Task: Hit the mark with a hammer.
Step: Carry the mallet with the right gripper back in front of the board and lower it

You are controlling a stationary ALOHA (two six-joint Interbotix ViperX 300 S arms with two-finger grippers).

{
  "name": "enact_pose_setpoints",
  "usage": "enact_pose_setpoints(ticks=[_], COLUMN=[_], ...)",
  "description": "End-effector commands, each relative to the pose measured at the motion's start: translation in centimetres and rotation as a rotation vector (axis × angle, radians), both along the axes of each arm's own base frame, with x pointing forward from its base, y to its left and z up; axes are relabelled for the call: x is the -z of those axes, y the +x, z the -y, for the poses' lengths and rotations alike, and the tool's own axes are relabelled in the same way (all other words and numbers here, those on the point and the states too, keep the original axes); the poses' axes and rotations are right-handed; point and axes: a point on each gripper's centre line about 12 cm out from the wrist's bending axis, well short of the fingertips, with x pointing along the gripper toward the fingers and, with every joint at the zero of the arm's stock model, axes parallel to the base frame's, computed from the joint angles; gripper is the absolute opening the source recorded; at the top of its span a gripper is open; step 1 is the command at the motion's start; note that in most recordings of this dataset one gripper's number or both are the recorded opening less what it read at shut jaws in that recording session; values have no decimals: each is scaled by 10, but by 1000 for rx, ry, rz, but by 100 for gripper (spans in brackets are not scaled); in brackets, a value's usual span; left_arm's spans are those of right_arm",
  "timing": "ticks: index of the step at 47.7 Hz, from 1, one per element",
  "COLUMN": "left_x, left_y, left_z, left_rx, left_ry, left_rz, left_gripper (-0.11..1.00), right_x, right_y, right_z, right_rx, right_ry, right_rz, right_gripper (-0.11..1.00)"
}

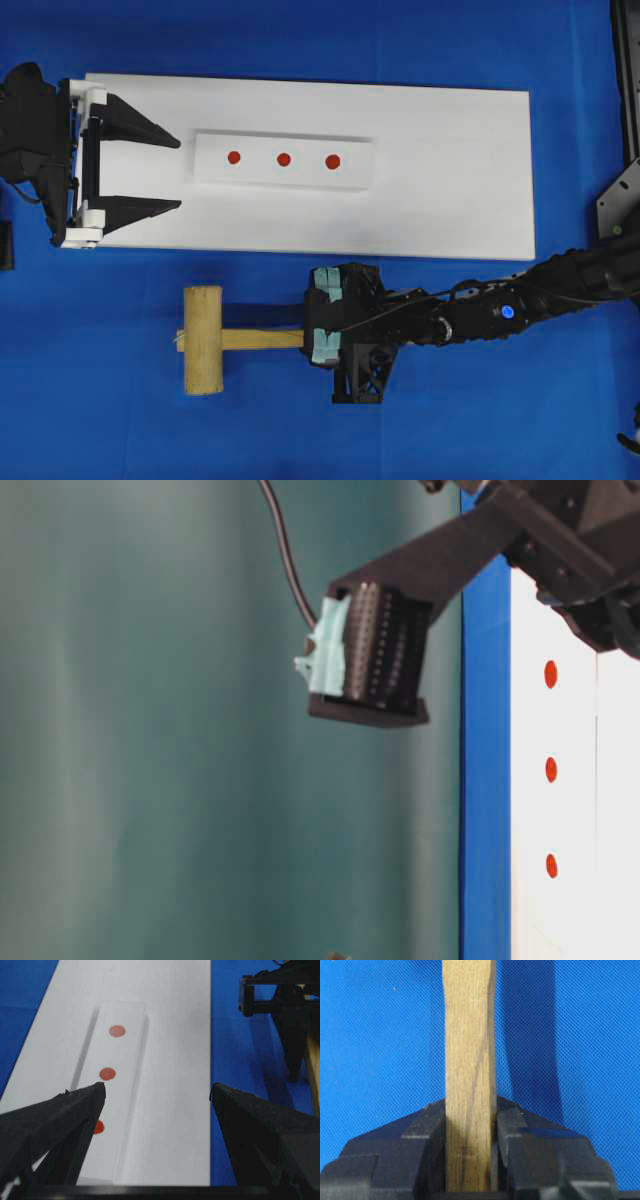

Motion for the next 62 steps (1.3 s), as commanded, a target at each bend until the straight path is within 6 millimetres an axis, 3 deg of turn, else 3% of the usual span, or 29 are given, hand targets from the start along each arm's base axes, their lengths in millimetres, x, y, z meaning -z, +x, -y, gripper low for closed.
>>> enact_pose_setpoints(ticks=[1, 42, 46, 56, 62], left_x=[-6, -6, -6, -8, -9], left_y=[1, 1, 1, 0, -2], left_z=[-2, -4, -4, -4, -4], left_rx=[-9, -15, -15, -15, -16], left_ry=[-1, 2, 2, 3, 2], left_rz=[23, 23, 23, 34, 40], left_gripper=[84, 84, 84, 84, 84], right_x=[-4, -8, -7, -11, -17], right_y=[4, -2, -3, -4, -8], right_z=[-1, -12, -14, -13, -10], right_rx=[5, -56, -57, -49, -38], right_ry=[14, 75, 73, 56, 46], right_rz=[11, -10, -10, 4, 17], right_gripper=[7, 8, 22, 82, 81])
